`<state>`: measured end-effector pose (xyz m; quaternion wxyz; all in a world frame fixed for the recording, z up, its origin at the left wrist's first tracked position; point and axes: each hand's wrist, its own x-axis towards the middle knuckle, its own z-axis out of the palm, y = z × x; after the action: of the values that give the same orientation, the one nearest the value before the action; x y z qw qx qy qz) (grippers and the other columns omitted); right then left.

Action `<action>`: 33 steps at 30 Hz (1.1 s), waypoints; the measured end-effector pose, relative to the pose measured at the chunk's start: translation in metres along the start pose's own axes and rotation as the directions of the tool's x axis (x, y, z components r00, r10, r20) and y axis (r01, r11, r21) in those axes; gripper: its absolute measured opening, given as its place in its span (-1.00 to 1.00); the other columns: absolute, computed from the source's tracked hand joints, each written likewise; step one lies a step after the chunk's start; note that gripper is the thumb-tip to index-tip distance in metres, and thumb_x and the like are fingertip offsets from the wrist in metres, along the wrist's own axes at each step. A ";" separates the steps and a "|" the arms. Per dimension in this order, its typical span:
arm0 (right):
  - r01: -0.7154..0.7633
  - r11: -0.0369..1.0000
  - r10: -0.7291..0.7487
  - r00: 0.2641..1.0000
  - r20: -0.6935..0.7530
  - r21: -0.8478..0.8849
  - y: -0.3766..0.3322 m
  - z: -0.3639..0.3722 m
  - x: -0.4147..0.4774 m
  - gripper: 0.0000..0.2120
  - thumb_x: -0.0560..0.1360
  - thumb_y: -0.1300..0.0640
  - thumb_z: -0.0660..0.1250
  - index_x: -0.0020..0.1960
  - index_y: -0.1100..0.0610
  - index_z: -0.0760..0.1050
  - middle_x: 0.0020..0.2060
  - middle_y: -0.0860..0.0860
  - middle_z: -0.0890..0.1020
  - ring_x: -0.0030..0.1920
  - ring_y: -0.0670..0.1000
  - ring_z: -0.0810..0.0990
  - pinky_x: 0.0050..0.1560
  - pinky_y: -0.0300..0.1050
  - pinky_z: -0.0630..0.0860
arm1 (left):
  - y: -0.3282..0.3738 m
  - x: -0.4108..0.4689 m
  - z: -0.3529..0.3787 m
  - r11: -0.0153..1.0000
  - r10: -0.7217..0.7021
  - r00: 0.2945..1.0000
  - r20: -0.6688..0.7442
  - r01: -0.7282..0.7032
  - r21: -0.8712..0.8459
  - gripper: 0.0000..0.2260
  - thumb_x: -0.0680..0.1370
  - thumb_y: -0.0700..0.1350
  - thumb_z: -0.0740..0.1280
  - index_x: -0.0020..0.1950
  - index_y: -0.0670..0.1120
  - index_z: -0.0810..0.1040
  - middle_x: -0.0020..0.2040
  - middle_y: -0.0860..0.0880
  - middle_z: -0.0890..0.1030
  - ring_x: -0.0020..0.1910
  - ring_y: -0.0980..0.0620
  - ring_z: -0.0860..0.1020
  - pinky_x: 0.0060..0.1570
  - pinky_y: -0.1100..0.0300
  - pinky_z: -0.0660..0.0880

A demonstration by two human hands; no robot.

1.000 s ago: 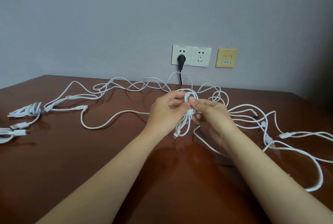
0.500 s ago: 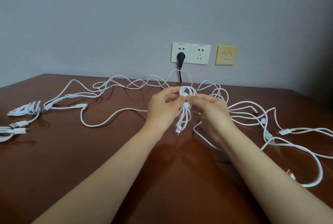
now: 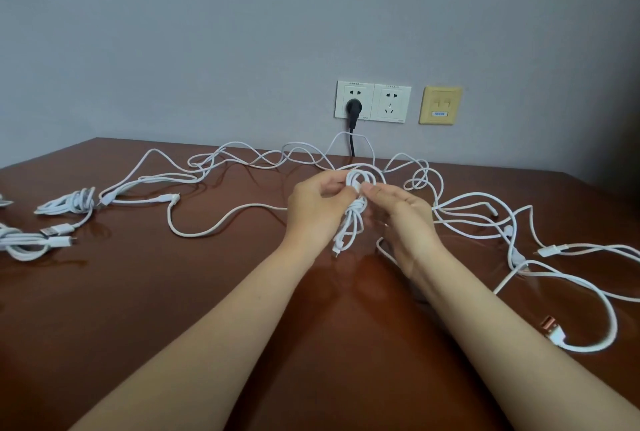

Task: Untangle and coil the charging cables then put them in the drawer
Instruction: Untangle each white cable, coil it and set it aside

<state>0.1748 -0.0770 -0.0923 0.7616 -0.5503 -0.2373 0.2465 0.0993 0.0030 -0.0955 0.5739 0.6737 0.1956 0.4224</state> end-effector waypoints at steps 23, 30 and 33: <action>0.141 0.950 -0.130 0.990 0.056 -0.279 0.019 0.067 -0.030 -0.85 0.40 0.25 0.43 -0.20 0.05 0.51 -0.32 0.00 0.63 -0.29 -0.01 0.60 -0.08 -0.04 0.54 | 0.017 -0.031 -0.063 0.979 -0.160 0.945 -0.285 0.116 -0.166 -0.84 0.48 -0.33 0.33 -0.16 -0.07 0.51 -0.20 -0.08 0.60 -0.24 0.00 0.60 -0.21 0.19 0.60; 0.381 0.752 -0.213 0.913 0.348 -0.538 0.039 0.116 -0.073 -0.69 0.39 0.23 0.43 0.08 0.02 0.47 -0.16 -0.18 0.56 -0.16 -0.15 0.53 -0.06 -0.33 0.43 | 0.030 -0.040 -0.122 0.938 -0.295 0.805 -0.514 0.144 -0.314 -0.86 0.49 -0.35 0.28 -0.02 -0.17 0.41 -0.01 -0.20 0.56 -0.22 -0.03 0.58 -0.40 0.30 0.56; 0.383 0.769 -0.234 0.914 0.332 -0.512 0.044 0.128 -0.087 -0.78 0.42 0.19 0.41 0.03 0.03 0.47 -0.17 -0.11 0.58 -0.17 -0.09 0.53 -0.17 -0.39 0.37 | 0.028 -0.046 -0.145 0.971 -0.237 0.790 -0.566 0.201 -0.126 -0.89 0.47 -0.28 0.28 -0.09 -0.10 0.40 0.00 -0.17 0.57 -0.09 -0.13 0.61 -0.26 0.12 0.63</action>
<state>0.0222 -0.0275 -0.1057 0.5576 -0.6687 -0.4810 0.1024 -0.0484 0.0488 -0.0870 0.5521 0.4695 0.4243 0.5428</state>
